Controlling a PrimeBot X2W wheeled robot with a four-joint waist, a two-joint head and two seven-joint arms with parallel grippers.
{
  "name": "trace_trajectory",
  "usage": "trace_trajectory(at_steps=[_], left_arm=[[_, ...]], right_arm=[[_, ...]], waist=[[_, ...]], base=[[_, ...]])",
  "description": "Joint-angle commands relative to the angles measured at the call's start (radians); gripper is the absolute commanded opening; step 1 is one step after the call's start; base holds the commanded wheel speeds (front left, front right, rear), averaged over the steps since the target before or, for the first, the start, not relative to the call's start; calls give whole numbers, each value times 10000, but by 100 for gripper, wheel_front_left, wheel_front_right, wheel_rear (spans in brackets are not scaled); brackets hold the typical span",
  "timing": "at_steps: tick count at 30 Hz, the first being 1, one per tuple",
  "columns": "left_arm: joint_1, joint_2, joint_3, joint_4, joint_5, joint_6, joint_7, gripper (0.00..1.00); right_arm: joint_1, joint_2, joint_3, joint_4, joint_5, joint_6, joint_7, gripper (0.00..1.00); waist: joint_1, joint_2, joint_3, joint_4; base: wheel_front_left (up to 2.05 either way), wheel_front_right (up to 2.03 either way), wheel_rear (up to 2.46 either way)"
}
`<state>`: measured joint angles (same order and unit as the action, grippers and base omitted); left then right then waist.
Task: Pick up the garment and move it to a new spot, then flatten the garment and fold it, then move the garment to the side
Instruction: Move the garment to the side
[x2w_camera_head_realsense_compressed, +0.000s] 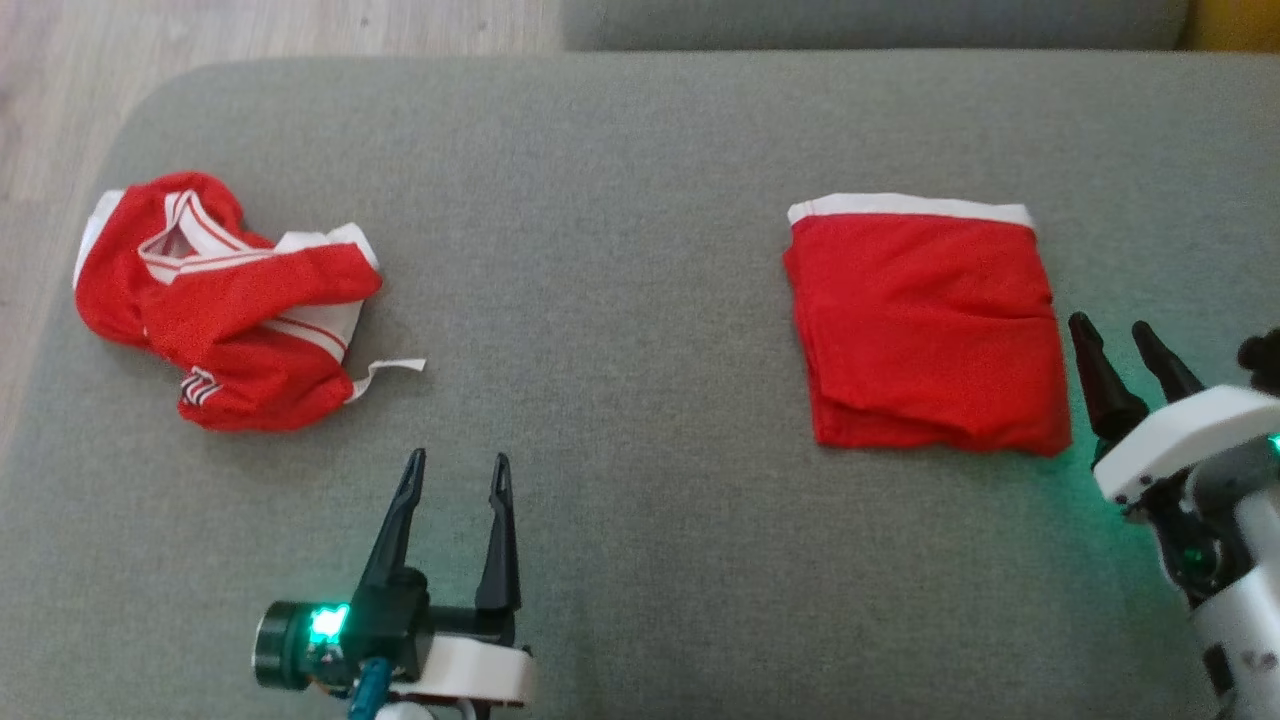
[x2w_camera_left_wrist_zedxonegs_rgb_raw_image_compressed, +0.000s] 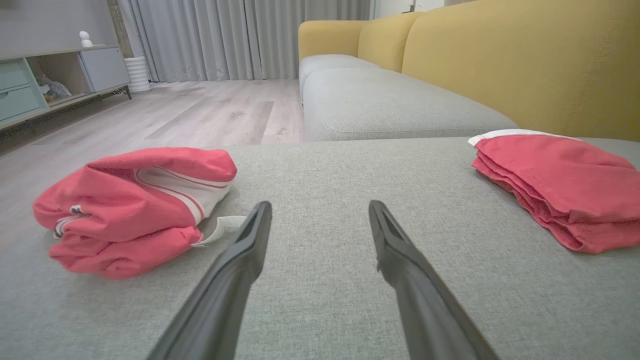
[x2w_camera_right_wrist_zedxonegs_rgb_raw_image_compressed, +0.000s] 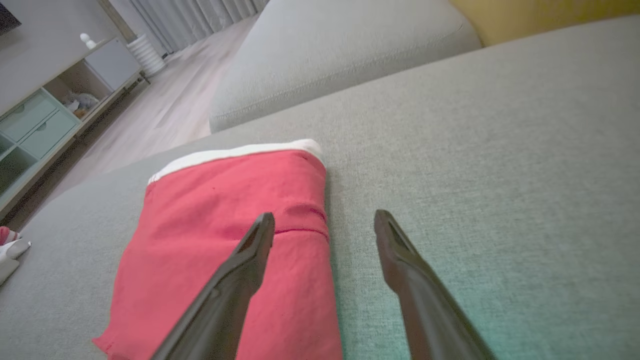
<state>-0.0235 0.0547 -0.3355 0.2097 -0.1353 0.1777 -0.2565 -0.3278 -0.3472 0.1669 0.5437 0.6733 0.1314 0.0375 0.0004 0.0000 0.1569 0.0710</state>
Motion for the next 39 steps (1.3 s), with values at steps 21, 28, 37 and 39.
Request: trace_trajectory(at_steps=[21,28,37,39], left_arm=[[-1242,-44,-64,-111,131,375,-53,100],[-1530,-45,-5,-300,318,363,-53,100],[-2207,-38,-71,-402,603,234,-53,100],[-2367,-22,-90,-375,675,185,-53,100]], right_arm=[[-2174,-1538,2883,1461,1994,-7,220,0],[-2937,-3019,3262,1696,1918,-7,-81,0],[-3731,-4786,2773,2570,1518,-7,-667,0],[-3850,-5139,2566,2857,1377,-7,-918,0]], waist=[[-4,0,1247,-5],[-4,0,2107,-719],[-4,0,3143,-1366],[-4,0,3322,-1423]], base=[[0,0,0],[0,0,0],[0,0,0],[0,0,0]])
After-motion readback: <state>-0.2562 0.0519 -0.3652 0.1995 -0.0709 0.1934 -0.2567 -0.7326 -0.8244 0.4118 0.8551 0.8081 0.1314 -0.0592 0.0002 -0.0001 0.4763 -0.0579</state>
